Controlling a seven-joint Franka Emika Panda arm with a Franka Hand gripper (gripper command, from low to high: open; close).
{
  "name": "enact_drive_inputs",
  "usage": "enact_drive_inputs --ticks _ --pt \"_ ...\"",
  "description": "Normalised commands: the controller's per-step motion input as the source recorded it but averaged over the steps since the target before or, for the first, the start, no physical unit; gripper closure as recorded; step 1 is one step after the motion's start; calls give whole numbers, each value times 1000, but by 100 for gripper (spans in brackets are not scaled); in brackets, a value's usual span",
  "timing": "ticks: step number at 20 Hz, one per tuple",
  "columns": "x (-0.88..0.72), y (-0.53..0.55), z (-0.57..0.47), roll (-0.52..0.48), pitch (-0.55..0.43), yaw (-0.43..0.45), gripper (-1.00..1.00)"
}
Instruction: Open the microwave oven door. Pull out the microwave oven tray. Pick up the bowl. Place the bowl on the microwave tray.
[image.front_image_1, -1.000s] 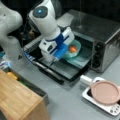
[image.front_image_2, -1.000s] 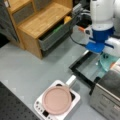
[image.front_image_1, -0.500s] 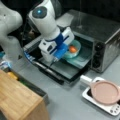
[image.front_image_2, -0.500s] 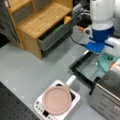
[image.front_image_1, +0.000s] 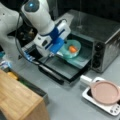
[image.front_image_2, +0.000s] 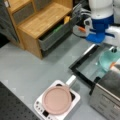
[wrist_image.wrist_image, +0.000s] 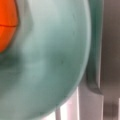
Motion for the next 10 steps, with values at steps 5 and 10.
enact_drive_inputs --ticks 5,10 --pt "293 -309 294 -44 160 231 -100" --pt "514 -388 152 17 168 357 -100"
